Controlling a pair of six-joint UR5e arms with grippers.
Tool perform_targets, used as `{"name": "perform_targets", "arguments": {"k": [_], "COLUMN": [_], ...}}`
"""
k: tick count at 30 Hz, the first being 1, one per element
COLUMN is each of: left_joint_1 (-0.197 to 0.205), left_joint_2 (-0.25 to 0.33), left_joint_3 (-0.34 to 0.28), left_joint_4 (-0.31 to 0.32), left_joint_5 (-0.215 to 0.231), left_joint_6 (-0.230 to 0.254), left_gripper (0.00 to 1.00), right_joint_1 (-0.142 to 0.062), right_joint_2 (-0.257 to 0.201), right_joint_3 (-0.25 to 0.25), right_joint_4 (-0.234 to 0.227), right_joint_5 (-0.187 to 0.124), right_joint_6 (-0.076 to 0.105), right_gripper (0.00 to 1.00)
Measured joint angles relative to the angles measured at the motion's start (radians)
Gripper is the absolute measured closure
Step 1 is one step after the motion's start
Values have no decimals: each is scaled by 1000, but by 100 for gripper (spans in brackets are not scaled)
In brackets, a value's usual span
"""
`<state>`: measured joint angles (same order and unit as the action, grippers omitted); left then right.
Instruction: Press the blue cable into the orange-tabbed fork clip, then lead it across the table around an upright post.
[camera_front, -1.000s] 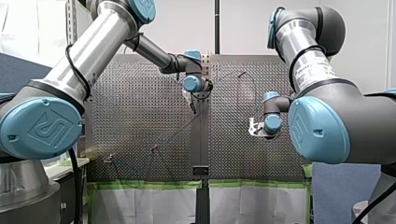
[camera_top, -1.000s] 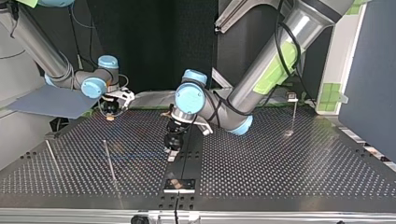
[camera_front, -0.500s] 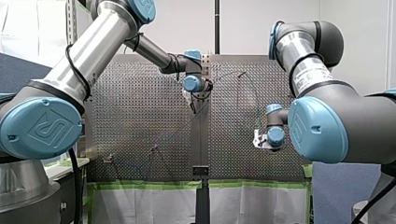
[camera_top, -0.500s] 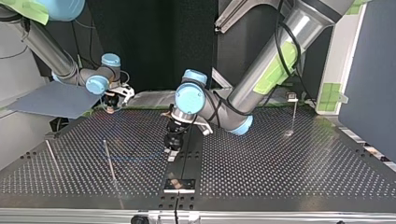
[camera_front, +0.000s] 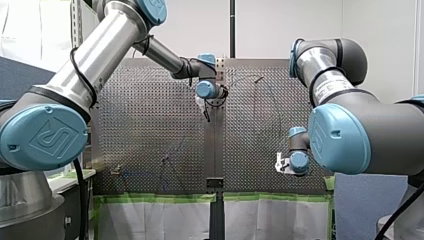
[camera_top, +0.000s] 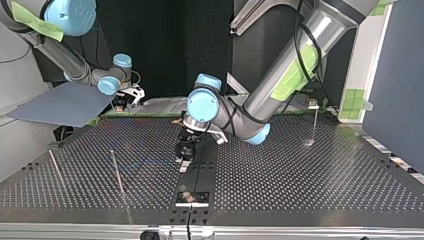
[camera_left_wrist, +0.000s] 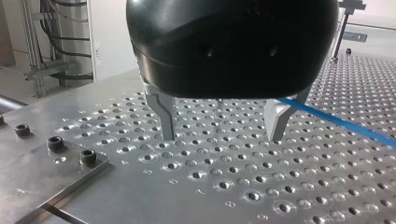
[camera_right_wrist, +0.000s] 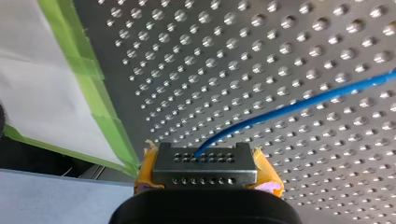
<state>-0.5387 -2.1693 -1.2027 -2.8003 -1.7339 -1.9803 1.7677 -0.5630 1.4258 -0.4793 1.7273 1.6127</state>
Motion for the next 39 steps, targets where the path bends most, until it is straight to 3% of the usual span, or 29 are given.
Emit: {"name": "perform_targets", "arguments": {"k": [8,20,34,39], "left_joint_1": [-5,-16,-44,-52], "left_joint_2": [0,1,1,1], "left_joint_3": [0,0,0,0], "left_joint_4": [-11,-38,-181,-233], "left_joint_5": [-7,-16,-147,-158], "left_joint_6": [0,0,44,47], "left_gripper": [7,7,5,2], "right_joint_1": [-16,-36,-41,-42], "right_joint_2": [49,64,65,65], "right_joint_3": [0,-1,-1,-1], "right_joint_4": [-37,-55,-58,-58], "right_joint_5": [-3,-7,-12,-12], "right_joint_6": [7,12,12,12], "right_gripper": [100,100,100,100]}}
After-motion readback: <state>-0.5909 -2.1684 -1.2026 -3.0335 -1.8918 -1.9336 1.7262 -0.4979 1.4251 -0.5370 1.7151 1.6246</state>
